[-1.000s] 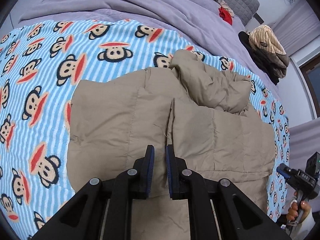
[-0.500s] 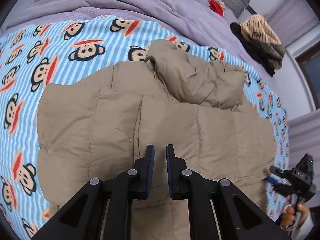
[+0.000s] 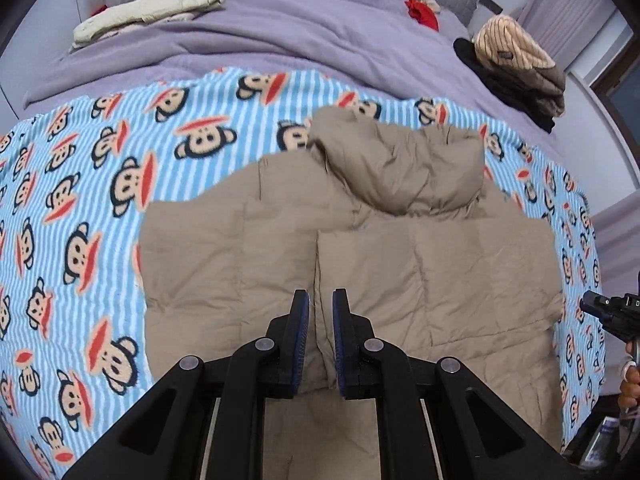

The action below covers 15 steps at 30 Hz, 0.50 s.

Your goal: Fold large clothes

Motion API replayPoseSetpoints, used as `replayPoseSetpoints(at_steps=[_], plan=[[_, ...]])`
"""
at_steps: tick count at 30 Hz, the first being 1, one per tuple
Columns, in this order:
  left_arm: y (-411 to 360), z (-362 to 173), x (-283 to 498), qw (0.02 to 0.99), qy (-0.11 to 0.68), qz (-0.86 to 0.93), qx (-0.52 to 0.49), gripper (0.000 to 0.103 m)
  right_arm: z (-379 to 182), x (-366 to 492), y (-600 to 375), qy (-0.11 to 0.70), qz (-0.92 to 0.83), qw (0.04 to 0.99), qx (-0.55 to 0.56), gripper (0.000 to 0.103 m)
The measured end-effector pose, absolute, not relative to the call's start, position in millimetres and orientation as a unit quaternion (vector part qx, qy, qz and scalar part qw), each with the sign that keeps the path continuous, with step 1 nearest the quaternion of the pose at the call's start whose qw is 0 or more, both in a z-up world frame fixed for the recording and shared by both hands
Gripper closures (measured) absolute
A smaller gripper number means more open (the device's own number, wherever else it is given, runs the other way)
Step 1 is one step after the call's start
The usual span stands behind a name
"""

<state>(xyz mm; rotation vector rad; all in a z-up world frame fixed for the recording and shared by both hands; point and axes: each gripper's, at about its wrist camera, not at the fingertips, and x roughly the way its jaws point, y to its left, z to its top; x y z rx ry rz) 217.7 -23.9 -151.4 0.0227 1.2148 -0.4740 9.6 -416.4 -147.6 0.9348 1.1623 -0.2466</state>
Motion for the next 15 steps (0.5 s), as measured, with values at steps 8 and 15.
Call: replayPoseSetpoints(at_steps=[8, 15], plan=[[-28.2, -92.8, 286.7, 0.836, 0.501, -0.222, -0.018, 0.091, -65.7, 159.2, -370.0, 0.512, 0.023, 0.792, 0.331, 0.084], [-41.2, -193.7, 301.9, 0.811, 0.567, -0.143, 0.002, 0.091, -69.5, 266.6, -298.6, 0.53, 0.087, 0.781, 0.317, 0.084]])
